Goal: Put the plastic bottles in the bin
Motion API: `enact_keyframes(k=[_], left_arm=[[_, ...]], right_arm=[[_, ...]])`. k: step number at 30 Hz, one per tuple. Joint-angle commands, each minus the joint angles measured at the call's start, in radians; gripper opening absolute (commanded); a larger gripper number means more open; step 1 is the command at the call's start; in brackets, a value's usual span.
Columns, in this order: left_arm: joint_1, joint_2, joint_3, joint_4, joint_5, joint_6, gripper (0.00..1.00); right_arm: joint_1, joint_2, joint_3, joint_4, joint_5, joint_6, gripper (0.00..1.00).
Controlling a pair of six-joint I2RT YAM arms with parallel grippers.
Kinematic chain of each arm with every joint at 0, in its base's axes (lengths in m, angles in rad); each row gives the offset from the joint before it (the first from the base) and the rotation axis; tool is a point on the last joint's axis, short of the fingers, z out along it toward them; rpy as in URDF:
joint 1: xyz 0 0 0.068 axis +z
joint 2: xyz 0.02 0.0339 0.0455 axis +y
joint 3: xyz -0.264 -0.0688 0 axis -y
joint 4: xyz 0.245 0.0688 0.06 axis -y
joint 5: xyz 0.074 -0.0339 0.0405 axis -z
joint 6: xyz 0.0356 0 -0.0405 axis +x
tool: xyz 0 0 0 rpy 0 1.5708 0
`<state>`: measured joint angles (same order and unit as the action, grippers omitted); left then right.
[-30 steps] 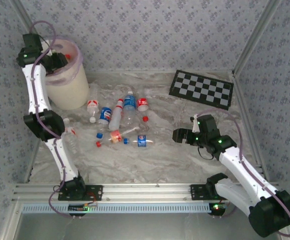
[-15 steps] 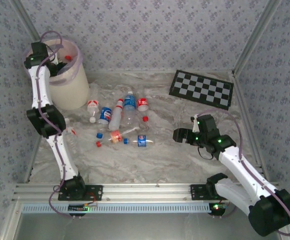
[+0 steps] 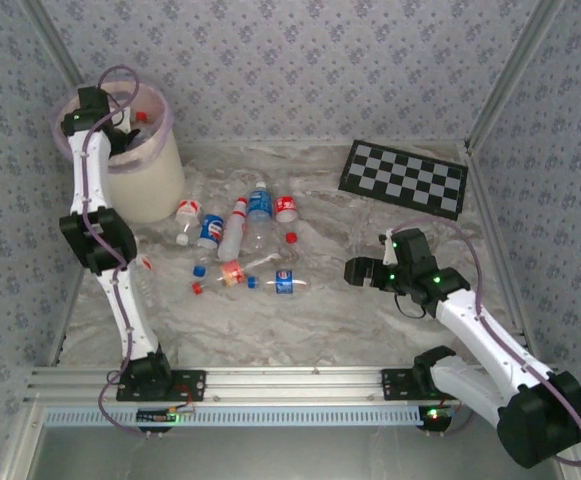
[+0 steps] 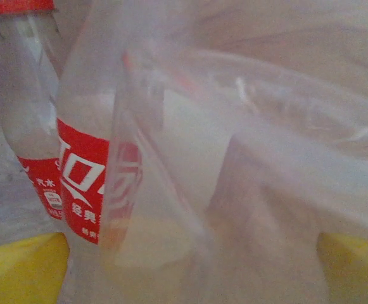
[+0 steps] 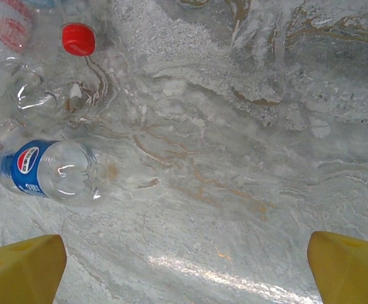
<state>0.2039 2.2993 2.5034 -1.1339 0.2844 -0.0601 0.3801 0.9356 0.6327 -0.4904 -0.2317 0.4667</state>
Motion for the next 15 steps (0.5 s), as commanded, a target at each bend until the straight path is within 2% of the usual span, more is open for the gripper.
enact_keyframes(k=[1,9,15], left_arm=[[-0.012,-0.036,0.113,-0.065,0.021,0.014,1.00],[-0.012,-0.127,0.181,-0.078,-0.032,0.023,1.00],[-0.014,-0.229,0.182,-0.100,-0.097,0.059,1.00]], right_arm=[[0.007,0.009,0.017,-0.012,-0.026,-0.051,1.00],[0.014,0.043,0.044,0.066,-0.092,-0.145,1.00],[0.040,0.002,0.072,0.085,-0.052,-0.287,1.00]])
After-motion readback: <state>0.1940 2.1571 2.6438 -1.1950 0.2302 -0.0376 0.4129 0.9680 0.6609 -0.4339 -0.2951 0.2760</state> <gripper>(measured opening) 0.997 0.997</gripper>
